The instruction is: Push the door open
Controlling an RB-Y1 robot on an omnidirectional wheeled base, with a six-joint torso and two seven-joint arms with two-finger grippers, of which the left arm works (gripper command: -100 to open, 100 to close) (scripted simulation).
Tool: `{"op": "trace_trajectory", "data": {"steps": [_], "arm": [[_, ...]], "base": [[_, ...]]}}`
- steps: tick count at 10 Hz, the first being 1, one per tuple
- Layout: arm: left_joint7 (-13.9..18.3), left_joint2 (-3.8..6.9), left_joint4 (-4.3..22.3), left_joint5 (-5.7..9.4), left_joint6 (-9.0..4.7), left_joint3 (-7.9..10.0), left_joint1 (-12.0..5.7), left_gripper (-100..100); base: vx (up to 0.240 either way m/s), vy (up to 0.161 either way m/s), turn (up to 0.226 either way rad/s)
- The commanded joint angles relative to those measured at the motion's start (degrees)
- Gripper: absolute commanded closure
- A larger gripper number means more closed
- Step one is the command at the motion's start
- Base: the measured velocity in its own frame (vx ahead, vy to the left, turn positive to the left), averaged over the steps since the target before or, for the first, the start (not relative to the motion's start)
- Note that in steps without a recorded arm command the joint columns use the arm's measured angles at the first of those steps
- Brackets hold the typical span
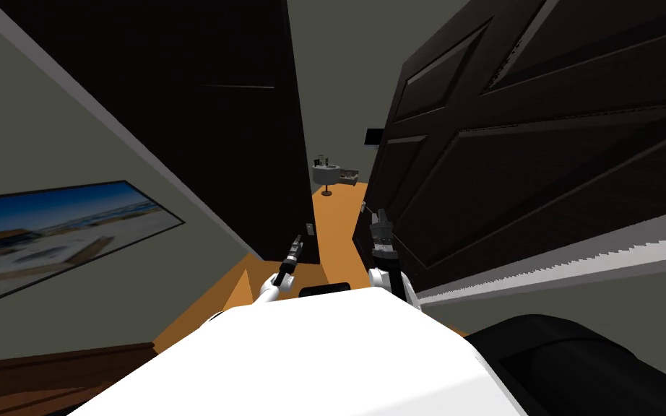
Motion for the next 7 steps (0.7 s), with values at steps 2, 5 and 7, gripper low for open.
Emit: {"op": "trace_trajectory", "data": {"steps": [2,5,7], "arm": [[0.35,-0.51,-0.12,-0.02,0.27,-0.22,-0.06,-100],[0.24,-0.41,0.03,0.08,0.12,-0.08,-0.05,-100],[0.09,-0.3,0.1,0.17,0.0,0.08,-0.03,-100]], "base": [[-0.19,0.012,0.022],[-0.056,-0.011,-0.004],[0.197,-0.039,-0.017]]}}
